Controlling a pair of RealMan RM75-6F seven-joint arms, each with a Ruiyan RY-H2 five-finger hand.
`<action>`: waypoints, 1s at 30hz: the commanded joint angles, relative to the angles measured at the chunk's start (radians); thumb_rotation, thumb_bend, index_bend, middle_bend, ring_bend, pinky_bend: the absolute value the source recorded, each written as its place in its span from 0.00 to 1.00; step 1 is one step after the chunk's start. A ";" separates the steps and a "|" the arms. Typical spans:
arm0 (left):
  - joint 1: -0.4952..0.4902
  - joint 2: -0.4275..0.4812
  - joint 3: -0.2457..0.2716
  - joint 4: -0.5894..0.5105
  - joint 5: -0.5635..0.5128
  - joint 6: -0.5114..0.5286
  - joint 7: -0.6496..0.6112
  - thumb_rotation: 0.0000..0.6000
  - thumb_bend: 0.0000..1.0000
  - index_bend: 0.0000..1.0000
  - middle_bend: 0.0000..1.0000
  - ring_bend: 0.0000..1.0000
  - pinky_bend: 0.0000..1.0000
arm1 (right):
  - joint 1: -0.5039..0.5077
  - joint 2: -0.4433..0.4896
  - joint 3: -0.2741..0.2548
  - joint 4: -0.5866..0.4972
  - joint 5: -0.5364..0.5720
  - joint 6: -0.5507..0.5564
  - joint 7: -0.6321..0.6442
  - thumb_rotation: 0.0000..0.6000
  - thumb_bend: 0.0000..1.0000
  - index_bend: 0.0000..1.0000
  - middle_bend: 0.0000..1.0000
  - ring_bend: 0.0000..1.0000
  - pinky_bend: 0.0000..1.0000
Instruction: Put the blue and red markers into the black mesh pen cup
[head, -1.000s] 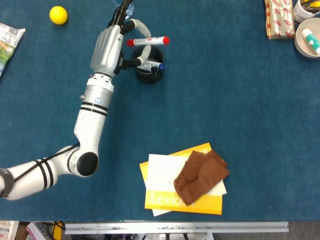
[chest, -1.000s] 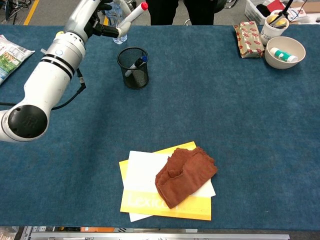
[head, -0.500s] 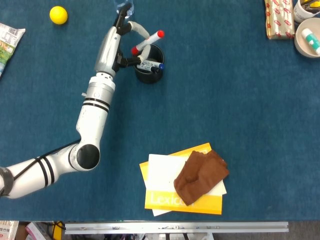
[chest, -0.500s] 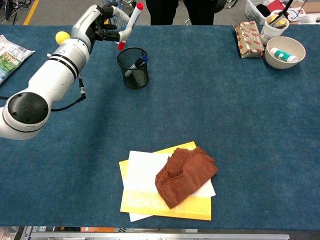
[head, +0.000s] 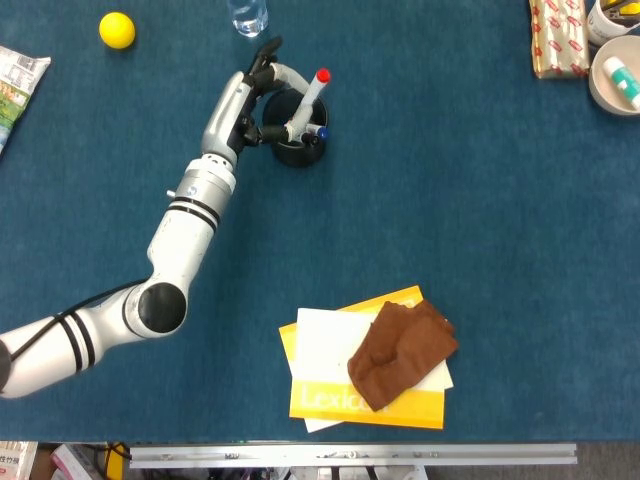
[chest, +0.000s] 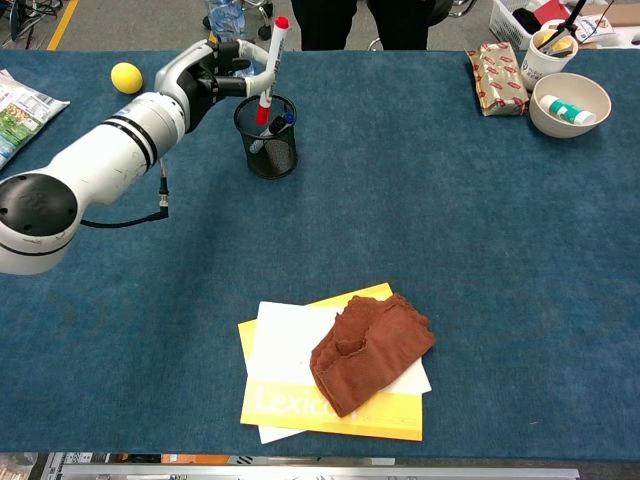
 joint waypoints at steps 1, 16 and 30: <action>0.003 0.005 0.000 0.002 0.003 -0.022 -0.028 1.00 0.42 0.62 0.00 0.00 0.13 | 0.000 0.000 0.000 0.000 0.000 0.001 0.000 1.00 0.00 0.28 0.29 0.29 0.42; 0.020 0.022 0.021 0.021 0.104 -0.059 -0.118 1.00 0.42 0.27 0.00 0.00 0.13 | 0.000 0.001 0.000 0.001 -0.002 0.003 0.000 1.00 0.00 0.28 0.29 0.29 0.42; 0.036 0.058 0.036 -0.010 0.159 -0.043 -0.154 1.00 0.32 0.09 0.00 0.00 0.13 | -0.001 0.001 0.000 0.000 -0.001 0.004 -0.001 1.00 0.00 0.28 0.29 0.29 0.42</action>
